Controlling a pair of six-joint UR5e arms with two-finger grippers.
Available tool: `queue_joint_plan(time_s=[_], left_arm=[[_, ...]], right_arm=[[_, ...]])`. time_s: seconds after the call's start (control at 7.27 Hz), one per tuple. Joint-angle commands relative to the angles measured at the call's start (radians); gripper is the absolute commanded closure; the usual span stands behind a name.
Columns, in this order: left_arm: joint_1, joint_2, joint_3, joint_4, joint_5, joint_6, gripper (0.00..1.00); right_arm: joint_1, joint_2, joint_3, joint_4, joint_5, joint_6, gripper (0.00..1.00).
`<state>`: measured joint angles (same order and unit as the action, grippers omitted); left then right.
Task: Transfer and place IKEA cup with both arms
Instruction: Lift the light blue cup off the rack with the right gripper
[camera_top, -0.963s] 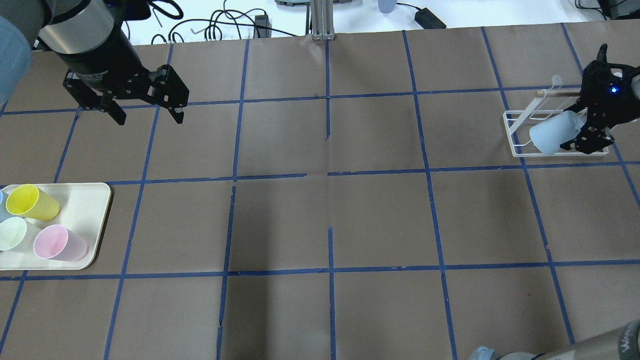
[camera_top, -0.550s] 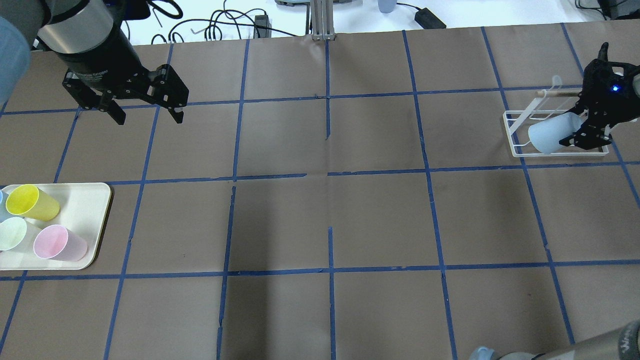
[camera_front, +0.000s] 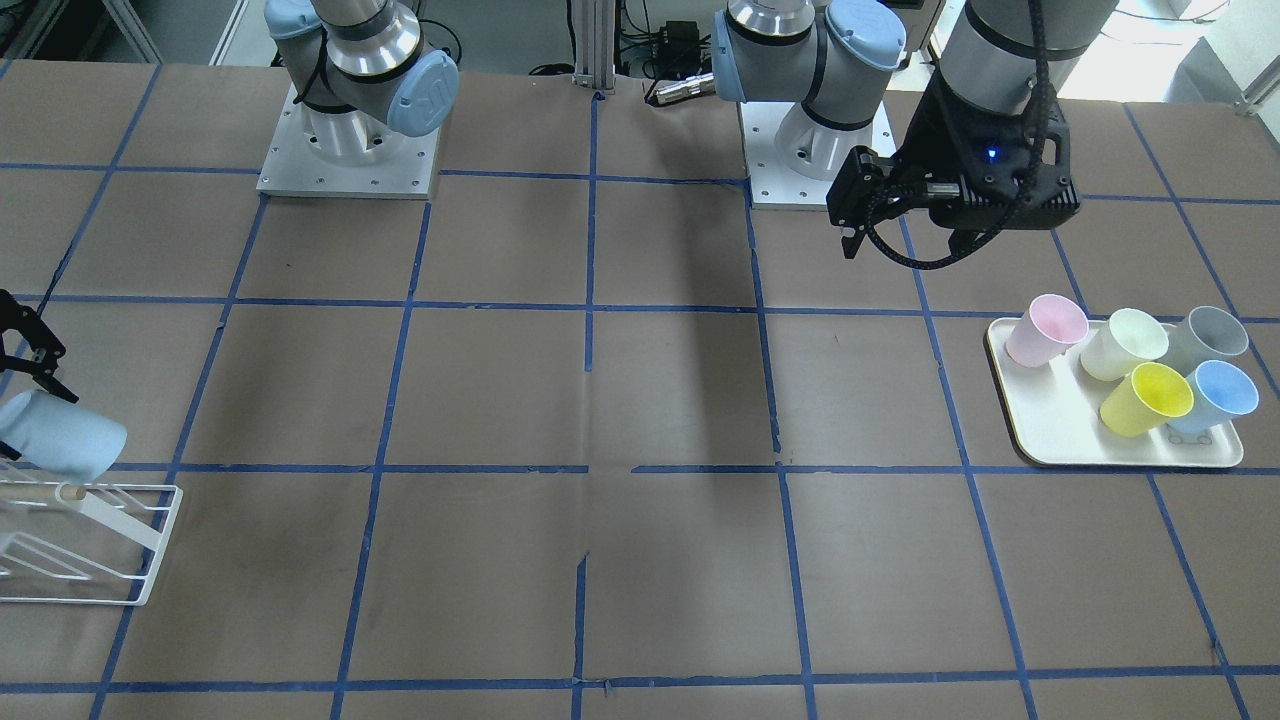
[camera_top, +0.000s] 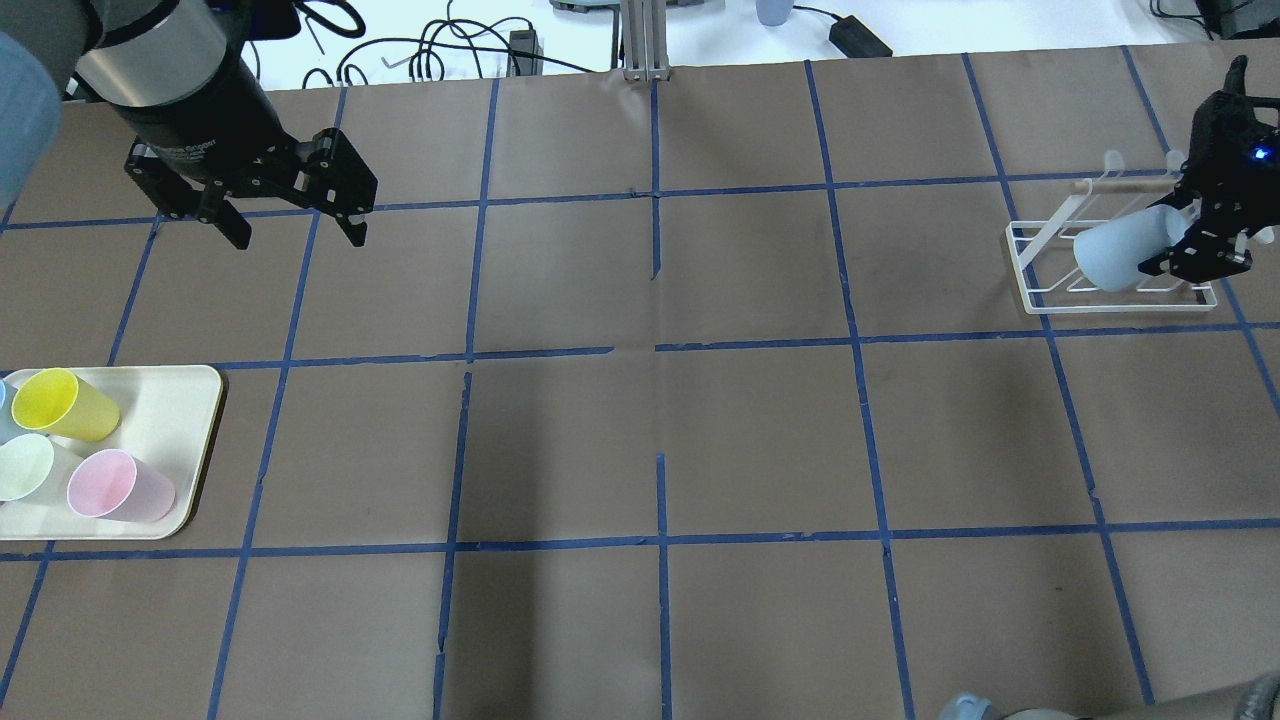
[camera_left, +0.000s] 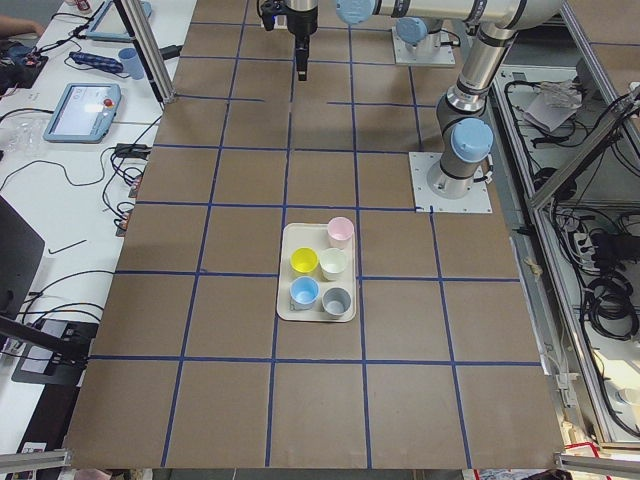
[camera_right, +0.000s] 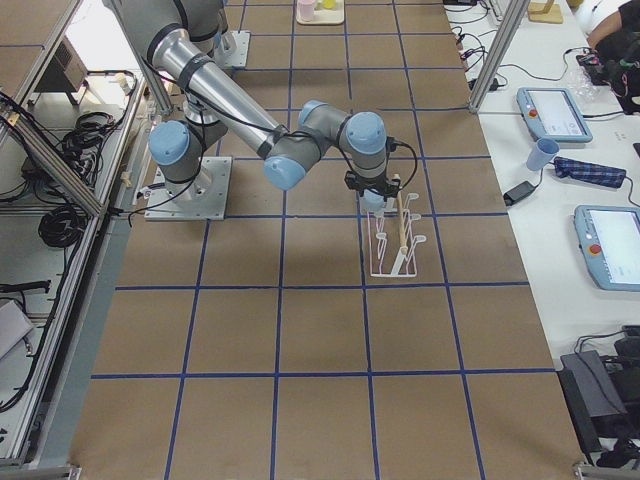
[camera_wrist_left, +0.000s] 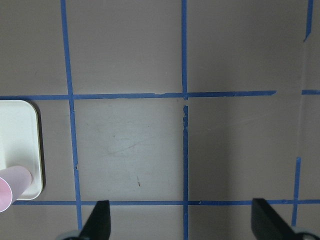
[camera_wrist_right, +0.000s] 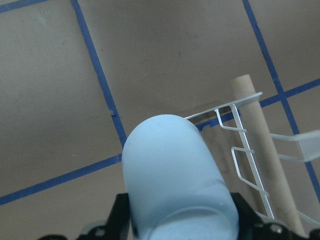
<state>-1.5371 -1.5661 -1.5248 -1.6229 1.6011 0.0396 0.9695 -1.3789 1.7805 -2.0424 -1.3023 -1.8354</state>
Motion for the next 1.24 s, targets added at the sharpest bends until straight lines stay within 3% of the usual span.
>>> queue_joint_plan(time_s=[0.0, 0.41, 0.69, 0.96, 1.1], left_arm=[[0.000, -0.003, 0.003, 0.000, -0.001, -0.003, 0.00], [0.000, -0.006, 0.009, 0.000, -0.003, -0.003, 0.00], [0.005, 0.006, 0.000, 0.000, -0.036, -0.001, 0.00], [0.023, 0.020, -0.038, -0.003, -0.151, 0.020, 0.00], [0.087, 0.030, -0.041, -0.015, -0.275, 0.060, 0.00]], right_arm=[[0.000, -0.038, -0.067, 0.120, -0.012, 0.010, 0.56], [0.006, -0.114, -0.177, 0.347, 0.003, 0.011, 0.56], [0.011, -0.150, -0.174, 0.459, 0.180, 0.025, 0.56], [0.085, -0.175, -0.170, 0.589, 0.358, 0.024, 0.56], [0.144, -0.178, -0.171, 0.628, 0.455, 0.024, 0.57]])
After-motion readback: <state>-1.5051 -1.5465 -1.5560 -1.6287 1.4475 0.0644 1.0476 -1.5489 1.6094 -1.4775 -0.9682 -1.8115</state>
